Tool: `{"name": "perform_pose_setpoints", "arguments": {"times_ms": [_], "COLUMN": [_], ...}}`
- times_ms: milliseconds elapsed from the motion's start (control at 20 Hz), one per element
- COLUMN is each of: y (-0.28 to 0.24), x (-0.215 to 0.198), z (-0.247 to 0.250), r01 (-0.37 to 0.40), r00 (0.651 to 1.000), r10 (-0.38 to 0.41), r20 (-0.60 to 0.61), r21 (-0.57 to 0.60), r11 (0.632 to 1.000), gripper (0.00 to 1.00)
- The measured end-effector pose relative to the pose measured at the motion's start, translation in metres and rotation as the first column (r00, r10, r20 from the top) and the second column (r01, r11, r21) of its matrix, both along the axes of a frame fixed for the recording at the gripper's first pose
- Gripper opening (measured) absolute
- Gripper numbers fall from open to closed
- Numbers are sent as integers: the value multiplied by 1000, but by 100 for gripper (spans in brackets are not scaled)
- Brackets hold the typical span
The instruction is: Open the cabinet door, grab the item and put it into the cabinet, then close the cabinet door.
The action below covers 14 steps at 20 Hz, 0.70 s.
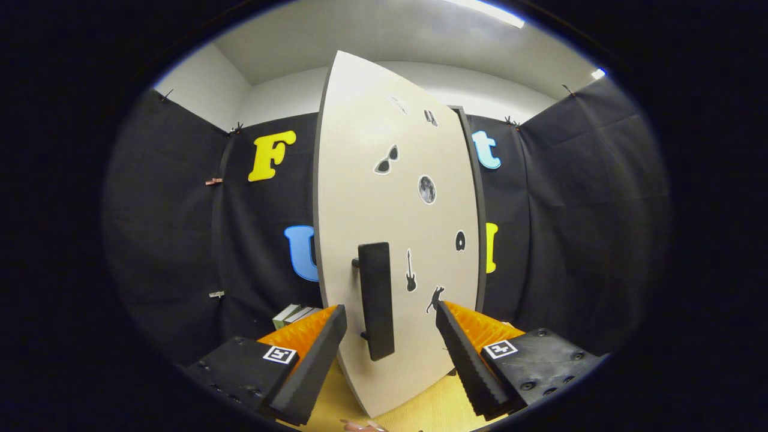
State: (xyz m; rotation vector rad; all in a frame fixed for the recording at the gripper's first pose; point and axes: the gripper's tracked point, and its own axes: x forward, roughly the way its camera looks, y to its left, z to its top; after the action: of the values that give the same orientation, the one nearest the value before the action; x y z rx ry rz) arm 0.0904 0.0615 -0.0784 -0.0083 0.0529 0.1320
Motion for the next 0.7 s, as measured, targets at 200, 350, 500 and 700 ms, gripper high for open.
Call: {"name": "perform_pose_setpoints", "arguments": {"times_ms": [200,350,500,700], "y": [3,4,3,-2], "x": [4,8,10,13], "z": [3,3,5,7], "r01": [-9,-19,-31,-22], "r00": [1000,1000,999,999], "r10": [9,19,31,23], "r20": [17,17,30,36], "r21": [7,7,-4,-8], "r11": [1000,1000,1000,1000], "gripper": [96,96,96,96]}}
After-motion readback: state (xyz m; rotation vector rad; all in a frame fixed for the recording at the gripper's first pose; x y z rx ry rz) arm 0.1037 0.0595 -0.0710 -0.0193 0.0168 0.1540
